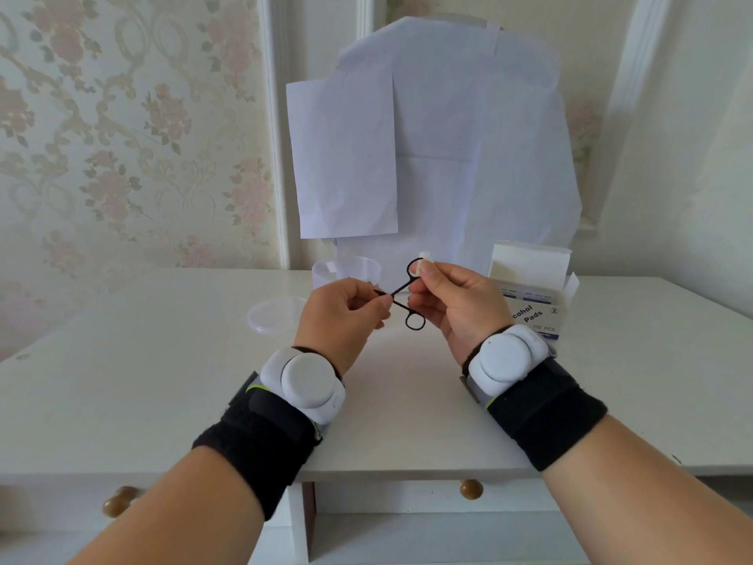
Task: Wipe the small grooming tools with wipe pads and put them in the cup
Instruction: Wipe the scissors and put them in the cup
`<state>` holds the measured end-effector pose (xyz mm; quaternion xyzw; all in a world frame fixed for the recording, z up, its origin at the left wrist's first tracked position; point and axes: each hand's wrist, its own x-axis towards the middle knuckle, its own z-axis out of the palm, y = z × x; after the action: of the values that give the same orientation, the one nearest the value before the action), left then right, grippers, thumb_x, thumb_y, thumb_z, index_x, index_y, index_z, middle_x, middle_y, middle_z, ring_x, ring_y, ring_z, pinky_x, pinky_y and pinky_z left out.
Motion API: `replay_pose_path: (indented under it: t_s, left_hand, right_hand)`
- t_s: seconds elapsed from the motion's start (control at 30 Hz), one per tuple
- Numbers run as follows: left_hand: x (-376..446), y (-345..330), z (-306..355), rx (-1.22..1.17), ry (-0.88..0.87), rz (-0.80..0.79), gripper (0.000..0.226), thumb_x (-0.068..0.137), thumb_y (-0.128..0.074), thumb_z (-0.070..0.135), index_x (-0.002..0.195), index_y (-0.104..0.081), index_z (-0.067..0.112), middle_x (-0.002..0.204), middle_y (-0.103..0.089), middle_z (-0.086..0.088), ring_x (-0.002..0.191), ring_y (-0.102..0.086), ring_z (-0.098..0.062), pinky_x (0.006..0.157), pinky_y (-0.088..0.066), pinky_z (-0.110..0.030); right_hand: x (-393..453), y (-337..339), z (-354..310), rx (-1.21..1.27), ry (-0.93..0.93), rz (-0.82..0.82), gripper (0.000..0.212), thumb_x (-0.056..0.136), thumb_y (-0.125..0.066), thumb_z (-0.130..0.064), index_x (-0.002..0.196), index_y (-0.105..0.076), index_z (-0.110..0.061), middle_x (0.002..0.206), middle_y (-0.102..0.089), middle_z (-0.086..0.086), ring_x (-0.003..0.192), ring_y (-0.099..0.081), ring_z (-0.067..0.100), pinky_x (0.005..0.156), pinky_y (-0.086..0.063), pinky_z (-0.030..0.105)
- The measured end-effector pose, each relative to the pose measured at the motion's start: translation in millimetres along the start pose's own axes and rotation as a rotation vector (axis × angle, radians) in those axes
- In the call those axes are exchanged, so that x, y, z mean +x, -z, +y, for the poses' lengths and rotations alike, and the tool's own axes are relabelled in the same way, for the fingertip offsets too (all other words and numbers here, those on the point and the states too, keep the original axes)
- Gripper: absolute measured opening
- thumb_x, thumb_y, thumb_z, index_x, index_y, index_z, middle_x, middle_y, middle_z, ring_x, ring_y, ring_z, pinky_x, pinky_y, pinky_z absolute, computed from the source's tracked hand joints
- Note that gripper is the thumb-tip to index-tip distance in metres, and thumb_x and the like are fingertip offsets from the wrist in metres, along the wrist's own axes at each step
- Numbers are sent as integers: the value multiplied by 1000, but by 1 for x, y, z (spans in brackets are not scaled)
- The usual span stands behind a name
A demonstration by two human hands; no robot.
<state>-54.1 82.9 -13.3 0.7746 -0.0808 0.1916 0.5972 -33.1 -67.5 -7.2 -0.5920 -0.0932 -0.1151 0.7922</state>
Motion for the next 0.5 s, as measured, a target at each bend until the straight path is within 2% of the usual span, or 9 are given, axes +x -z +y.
replay_pose_path:
  t_s: [0.1, 0.2, 0.33, 0.5]
  left_hand:
    - [-1, -1, 0, -32, -7, -27, 10, 87, -68, 15, 78, -69, 19, 67, -71, 4, 59, -66, -5, 60, -48, -14]
    - [-1, 0, 1, -67, -17, -3, 6, 86, -70, 18, 81, -71, 20, 67, -72, 6, 61, -67, -6, 62, -52, -15]
    - [-1, 1, 2, -76, -3, 10, 8, 86, -70, 19, 79, -71, 21, 66, -71, 6, 60, -66, -5, 57, -48, -12]
    - [-2, 1, 2, -67, 2, -17, 8, 85, -71, 18, 77, -72, 20, 67, -71, 5, 56, -63, -3, 54, -44, -10]
  right_hand:
    - [1, -1, 4, -122, -1, -78, 11, 90, -69, -24, 88, -78, -18, 85, -74, 4, 80, -69, 16, 72, -53, 29]
    - [-3, -3, 8, -246, -37, -187, 16, 90, -69, -27, 94, -78, -15, 93, -76, 9, 92, -71, 22, 77, -53, 28]
    - [-3, -4, 7, -225, -3, -149, 15, 90, -69, -28, 93, -79, -17, 90, -76, 7, 88, -72, 19, 76, -54, 27]
    - [-4, -5, 7, -197, -75, -229, 13, 91, -68, -21, 86, -77, -13, 89, -75, 10, 88, -73, 20, 81, -55, 31]
